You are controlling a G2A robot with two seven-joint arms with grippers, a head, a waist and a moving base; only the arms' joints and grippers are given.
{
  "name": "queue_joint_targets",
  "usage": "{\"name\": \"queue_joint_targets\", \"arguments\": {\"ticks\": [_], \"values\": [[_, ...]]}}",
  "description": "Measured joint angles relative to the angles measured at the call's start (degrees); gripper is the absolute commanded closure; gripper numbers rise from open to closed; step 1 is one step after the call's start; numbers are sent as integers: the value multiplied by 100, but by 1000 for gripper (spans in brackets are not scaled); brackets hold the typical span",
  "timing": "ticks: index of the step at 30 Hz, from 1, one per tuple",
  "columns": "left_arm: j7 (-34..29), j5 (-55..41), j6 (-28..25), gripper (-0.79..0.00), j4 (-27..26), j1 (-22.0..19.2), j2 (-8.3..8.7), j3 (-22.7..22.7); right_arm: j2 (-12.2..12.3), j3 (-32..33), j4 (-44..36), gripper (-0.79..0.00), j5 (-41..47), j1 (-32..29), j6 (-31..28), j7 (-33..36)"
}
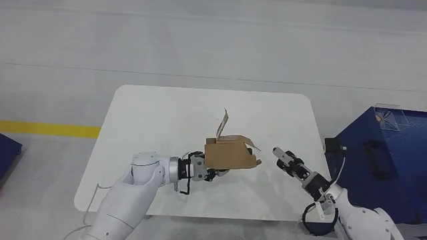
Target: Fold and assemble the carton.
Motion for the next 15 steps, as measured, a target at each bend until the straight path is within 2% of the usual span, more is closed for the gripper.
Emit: {"name": "queue_joint_targets", "arguments": {"ticks": [2,8,11,15], "values": [[131,147,-168,0,-153,52,7,31,-4,-41,56,-785,-319,34,54,-157],[402,915,-1447,0,-810,461,68,175,-16,-340,83,-785,-2005,58,181,-803],[323,859,-1694,0,-938,569,87,139,-27,-539,333,-785,-2683,143,190,-984],[265,734,-1605,0,-917,555,104,97,-55,-802,684,-785,-2976,294,142,-1024]]}}
